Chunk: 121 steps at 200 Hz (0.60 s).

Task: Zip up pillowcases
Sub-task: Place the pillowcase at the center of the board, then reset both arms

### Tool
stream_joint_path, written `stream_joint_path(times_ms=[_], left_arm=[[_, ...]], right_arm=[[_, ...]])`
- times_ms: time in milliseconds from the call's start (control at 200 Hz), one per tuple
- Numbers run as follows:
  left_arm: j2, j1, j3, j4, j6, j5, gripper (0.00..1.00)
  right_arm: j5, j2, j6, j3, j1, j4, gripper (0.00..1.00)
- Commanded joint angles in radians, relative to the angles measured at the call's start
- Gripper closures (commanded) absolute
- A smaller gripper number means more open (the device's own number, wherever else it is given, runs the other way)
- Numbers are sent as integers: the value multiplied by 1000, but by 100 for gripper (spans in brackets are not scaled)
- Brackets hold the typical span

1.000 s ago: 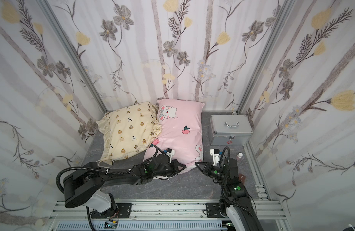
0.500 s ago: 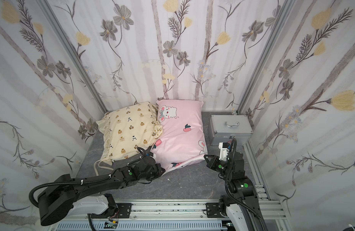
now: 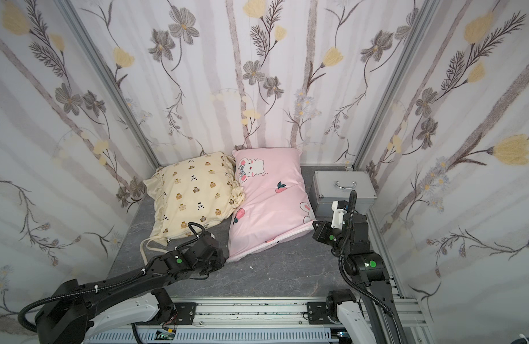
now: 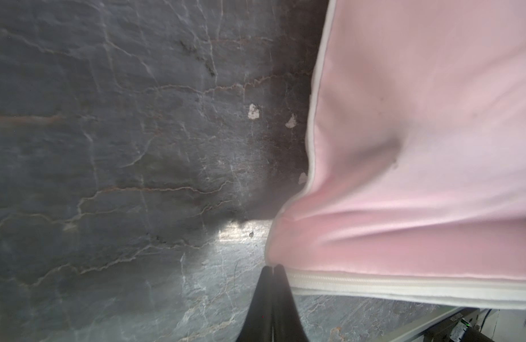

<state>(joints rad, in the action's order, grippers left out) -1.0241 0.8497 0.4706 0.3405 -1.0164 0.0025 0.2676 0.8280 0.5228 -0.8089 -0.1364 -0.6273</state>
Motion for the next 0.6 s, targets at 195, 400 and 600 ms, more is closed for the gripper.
stream_joint_path(times_ms=[195,400,600], left_arm=[[35,-173,329,293,356,-356,5],[54,-443,167,-20,590,-632,0],[36,-728,-5,-400,727,-484,0]], right_arm=[[-520,169,-347,12,1,326,0],[-586,281,-455,305,12,864,0],[-584,352,-496,532,19,1294,0]])
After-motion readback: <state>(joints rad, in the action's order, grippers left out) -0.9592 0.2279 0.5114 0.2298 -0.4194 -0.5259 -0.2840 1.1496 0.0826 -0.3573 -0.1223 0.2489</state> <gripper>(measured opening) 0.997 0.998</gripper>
